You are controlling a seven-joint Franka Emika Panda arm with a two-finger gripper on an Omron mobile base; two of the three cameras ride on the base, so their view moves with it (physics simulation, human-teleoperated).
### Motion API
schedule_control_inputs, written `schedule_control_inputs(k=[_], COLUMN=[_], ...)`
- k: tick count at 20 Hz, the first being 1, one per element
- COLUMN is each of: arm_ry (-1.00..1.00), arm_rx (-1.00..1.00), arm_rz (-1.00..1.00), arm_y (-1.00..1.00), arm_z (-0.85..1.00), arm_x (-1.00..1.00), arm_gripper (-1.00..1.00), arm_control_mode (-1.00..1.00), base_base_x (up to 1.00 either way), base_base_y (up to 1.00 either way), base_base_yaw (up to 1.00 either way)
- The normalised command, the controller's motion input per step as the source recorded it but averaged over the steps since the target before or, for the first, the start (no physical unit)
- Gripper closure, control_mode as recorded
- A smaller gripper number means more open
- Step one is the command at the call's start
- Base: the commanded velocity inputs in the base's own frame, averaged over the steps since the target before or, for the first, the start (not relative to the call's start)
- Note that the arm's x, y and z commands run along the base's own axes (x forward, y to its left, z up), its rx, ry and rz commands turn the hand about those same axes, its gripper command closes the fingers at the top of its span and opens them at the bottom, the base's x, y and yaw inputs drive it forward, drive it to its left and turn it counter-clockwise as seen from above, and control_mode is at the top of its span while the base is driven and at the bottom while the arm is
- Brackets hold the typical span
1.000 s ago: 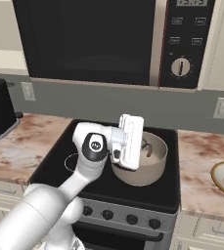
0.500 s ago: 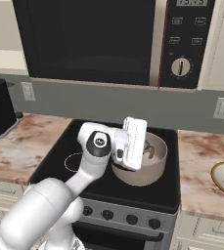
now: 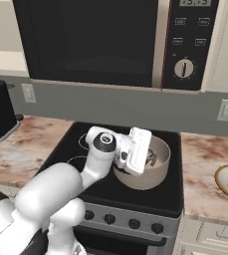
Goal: Open the cabinet and move the ladle to the pot. Then close the cabinet.
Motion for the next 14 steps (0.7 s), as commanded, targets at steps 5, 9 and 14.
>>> schedule_control_inputs(k=[5, 9, 14], arm_ry=[0.21, 0.15, 0.09], arm_rx=[0.00, 0.00, 0.00], arm_rz=[-0.08, -0.07, -0.06], arm_y=[0.00, 0.00, 0.00], arm_z=[-0.36, -0.20, -0.10], arm_x=[0.33, 0.27, 0.20], arm_gripper=[-1.00, -1.00, -1.00], arm_control_mode=[-1.00, -1.00, -1.00], base_base_x=[0.00, 0.00, 0.00], base_base_y=[0.00, 0.00, 0.00], base_base_yaw=[0.00, 0.00, 0.00])
